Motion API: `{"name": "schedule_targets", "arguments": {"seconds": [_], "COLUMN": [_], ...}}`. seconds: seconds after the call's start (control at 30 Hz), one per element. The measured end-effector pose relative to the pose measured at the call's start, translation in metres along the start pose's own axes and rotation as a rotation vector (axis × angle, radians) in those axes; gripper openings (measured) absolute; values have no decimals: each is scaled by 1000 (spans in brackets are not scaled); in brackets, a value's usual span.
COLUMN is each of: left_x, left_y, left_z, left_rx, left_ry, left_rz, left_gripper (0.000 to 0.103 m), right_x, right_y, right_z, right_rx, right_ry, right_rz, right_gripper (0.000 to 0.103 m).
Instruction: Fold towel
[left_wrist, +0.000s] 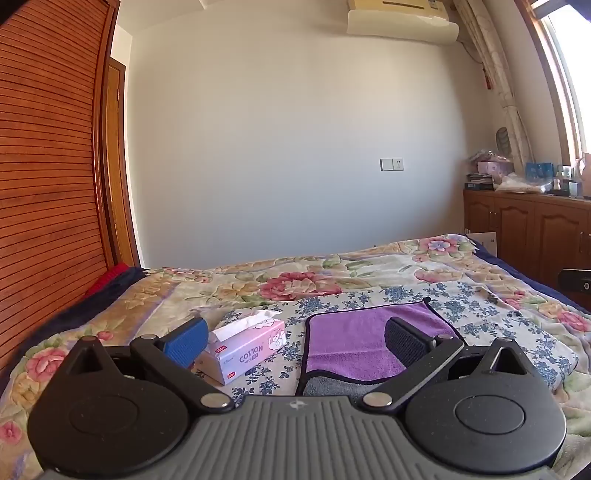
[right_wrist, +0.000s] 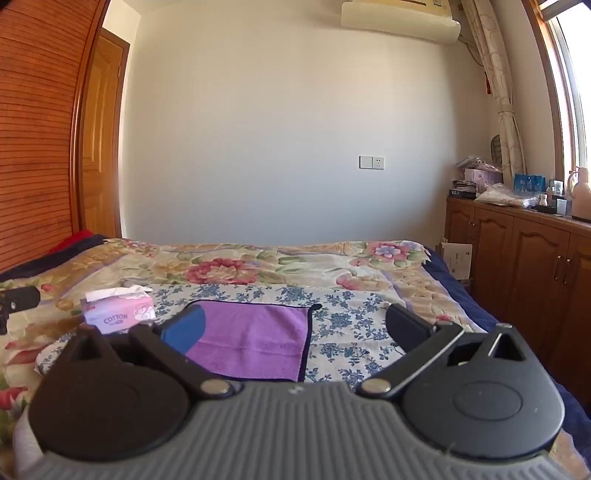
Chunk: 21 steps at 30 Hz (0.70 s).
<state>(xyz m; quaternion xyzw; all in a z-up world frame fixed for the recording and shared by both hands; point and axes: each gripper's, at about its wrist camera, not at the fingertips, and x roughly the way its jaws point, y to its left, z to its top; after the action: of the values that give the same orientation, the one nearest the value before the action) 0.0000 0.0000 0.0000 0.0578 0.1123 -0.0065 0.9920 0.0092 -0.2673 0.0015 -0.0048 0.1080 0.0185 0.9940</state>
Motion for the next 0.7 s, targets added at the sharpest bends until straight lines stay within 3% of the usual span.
{"name": "schedule_targets", "arguments": {"seconds": [0.7], "left_x": [0], "left_y": [0], "left_z": [0], "left_rx": [-1], "left_ry": [1], "left_rz": [1], "left_gripper": [103], "right_x": [3], "right_y": [1], "right_z": [0], "right_rx": [-4], "right_ry": [-3], "right_rz": [-3], "right_gripper": [103]}}
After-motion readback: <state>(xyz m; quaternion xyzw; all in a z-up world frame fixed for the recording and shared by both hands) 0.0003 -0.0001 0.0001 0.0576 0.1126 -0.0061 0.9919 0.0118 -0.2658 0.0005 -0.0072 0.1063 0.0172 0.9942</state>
